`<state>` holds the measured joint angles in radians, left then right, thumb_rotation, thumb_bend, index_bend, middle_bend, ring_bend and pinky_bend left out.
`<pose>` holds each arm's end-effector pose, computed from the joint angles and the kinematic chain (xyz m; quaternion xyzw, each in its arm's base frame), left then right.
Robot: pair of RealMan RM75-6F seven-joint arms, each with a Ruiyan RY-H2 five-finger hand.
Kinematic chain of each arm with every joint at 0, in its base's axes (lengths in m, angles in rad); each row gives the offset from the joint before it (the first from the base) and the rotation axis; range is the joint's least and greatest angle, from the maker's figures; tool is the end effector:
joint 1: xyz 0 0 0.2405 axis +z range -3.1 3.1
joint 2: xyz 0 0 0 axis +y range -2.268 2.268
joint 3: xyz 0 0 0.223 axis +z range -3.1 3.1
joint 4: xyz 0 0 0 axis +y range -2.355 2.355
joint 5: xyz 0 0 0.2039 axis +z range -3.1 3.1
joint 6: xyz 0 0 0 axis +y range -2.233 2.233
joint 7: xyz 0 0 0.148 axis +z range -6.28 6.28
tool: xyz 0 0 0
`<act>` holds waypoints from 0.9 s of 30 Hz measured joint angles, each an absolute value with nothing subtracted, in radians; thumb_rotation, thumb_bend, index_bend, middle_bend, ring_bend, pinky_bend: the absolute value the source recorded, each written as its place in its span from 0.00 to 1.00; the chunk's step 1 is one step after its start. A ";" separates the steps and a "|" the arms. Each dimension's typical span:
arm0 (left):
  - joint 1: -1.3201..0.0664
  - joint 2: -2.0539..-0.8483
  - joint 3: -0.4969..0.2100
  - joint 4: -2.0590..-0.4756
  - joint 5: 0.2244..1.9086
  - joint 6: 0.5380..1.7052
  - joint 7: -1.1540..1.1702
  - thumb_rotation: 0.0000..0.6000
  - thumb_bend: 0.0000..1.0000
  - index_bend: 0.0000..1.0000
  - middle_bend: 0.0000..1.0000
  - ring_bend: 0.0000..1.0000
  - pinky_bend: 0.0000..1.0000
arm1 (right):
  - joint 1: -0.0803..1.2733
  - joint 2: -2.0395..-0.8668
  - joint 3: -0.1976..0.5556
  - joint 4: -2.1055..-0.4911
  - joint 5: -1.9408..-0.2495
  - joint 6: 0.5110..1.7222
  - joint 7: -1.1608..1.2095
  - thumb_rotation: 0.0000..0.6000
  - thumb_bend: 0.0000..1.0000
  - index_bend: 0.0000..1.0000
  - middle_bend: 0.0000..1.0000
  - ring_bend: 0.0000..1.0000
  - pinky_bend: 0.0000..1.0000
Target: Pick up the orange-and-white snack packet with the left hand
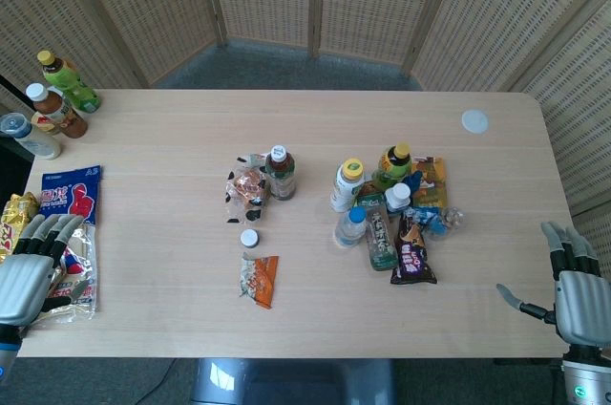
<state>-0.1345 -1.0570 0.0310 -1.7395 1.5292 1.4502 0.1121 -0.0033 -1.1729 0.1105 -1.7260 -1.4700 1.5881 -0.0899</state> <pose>-0.2559 0.1758 0.1397 -0.6453 -0.3828 -0.3592 0.5550 -0.2622 -0.1677 0.1511 0.5211 -0.3968 0.4241 0.6254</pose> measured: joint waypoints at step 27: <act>-0.355 -1.081 0.011 -1.781 1.622 1.126 0.161 1.00 0.26 0.00 0.00 0.00 0.00 | -0.048 -1.137 0.100 -1.757 -1.491 1.654 -0.091 0.65 0.15 0.00 0.00 0.00 0.00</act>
<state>-0.3547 -1.0812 0.0107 -1.7806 1.6216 1.1258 0.1613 -0.0477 -1.1367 0.0996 -1.7568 -1.4910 1.6541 -0.0905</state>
